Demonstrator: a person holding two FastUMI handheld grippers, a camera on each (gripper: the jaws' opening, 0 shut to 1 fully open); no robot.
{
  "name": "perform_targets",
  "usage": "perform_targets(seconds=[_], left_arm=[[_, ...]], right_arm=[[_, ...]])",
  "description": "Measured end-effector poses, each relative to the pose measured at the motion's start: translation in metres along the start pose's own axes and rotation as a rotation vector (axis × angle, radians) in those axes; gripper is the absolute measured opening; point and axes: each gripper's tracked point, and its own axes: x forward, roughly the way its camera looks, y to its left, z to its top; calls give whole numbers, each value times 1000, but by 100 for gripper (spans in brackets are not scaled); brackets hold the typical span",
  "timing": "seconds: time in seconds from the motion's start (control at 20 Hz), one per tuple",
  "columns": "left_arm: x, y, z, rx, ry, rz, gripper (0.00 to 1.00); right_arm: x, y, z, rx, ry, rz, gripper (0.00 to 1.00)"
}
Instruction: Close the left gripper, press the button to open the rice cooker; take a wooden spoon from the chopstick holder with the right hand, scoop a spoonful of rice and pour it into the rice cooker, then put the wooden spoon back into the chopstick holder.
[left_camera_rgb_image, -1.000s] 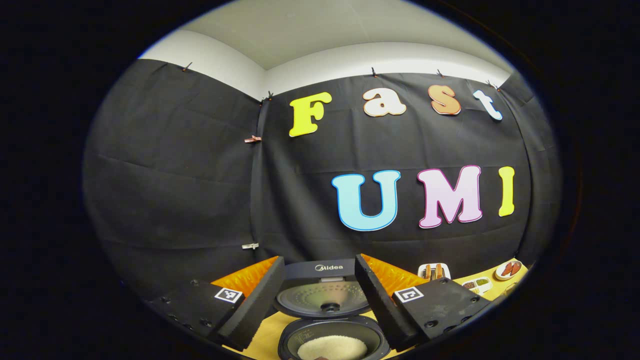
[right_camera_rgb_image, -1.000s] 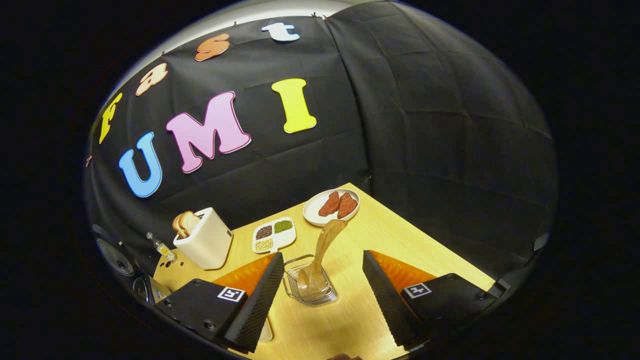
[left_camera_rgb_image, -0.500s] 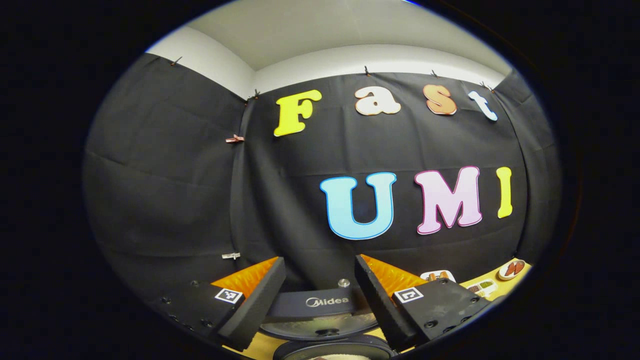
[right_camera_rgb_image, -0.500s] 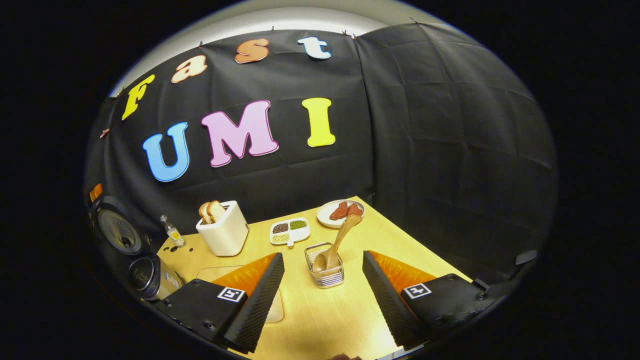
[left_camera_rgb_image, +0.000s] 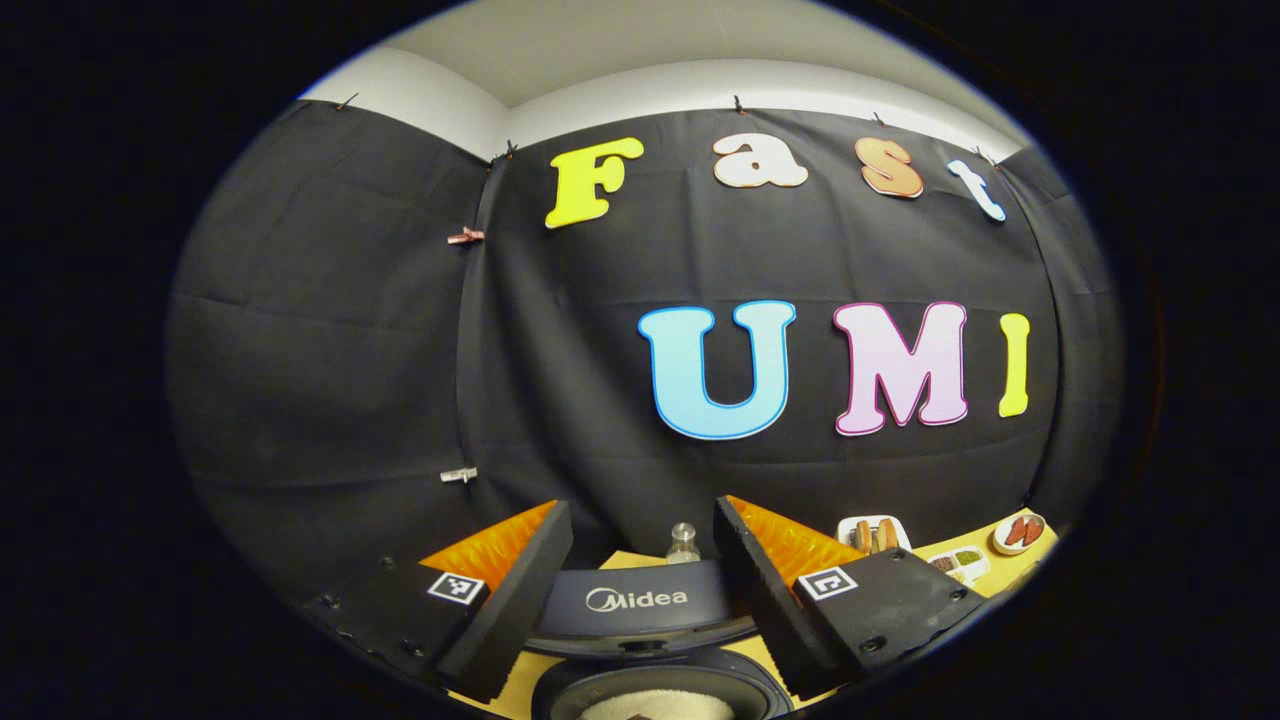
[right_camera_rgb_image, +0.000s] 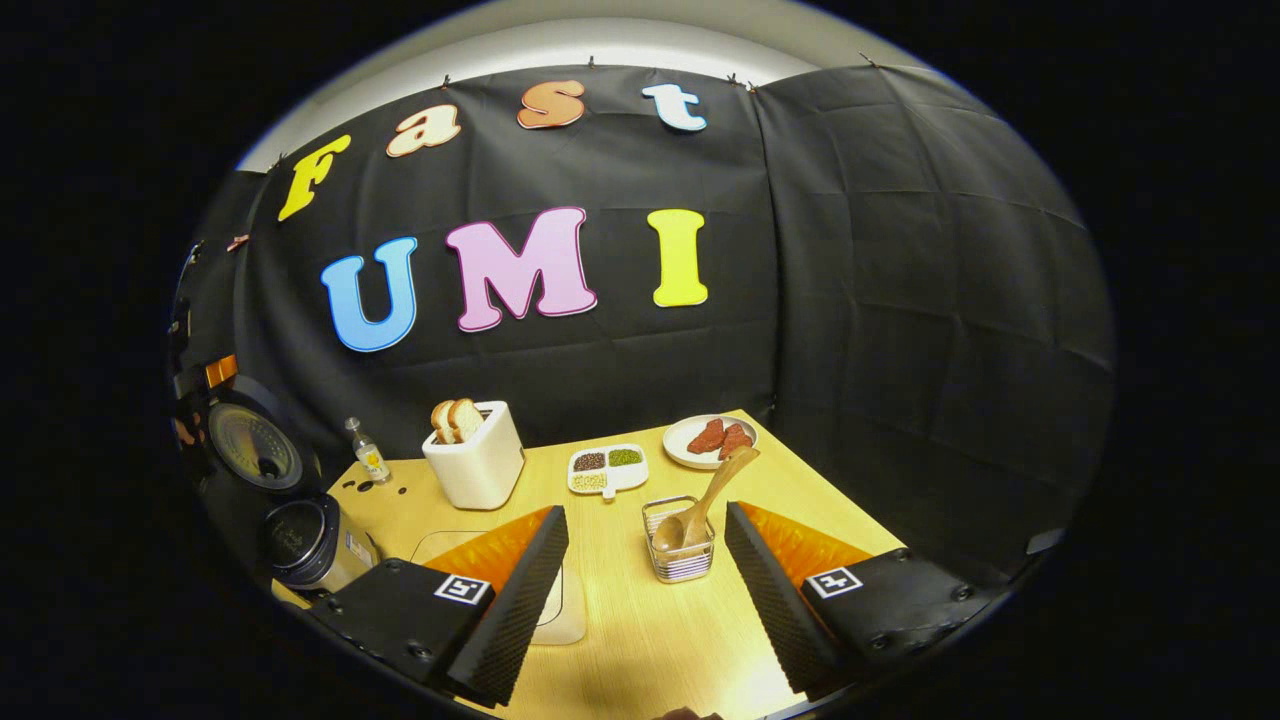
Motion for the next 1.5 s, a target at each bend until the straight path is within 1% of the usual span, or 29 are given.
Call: perform_targets(seconds=[0.3, 0.45, 0.65, 0.95, 1.1, 1.3, 1.4, 1.5], left_arm=[[-50, -7, -37, -38, 163, 40, 100], [-73, -11, -57, -33, 204, 50, 99], [-99, -15, -99, -32, 281, 64, 100], [-126, -23, -174, -20, 371, 29, 100], [-131, -25, -194, -5, 377, 24, 100], [-135, -29, -210, -6, 380, 52, 100], [-137, -30, -209, 5, 343, 61, 100], [-137, -29, -210, -12, 312, 55, 100]], right_arm=[[17, 12, -8, -15, 33, 76, 99], [24, 14, -16, -22, 59, 105, 99], [29, 16, -29, -20, 108, 137, 99], [32, 22, -36, -41, 135, 181, 99], [30, 27, -35, -46, 130, 202, 99], [30, 20, -38, -88, 139, 208, 99], [28, 17, -38, -89, 141, 210, 99], [28, 12, -39, -87, 146, 214, 99]])
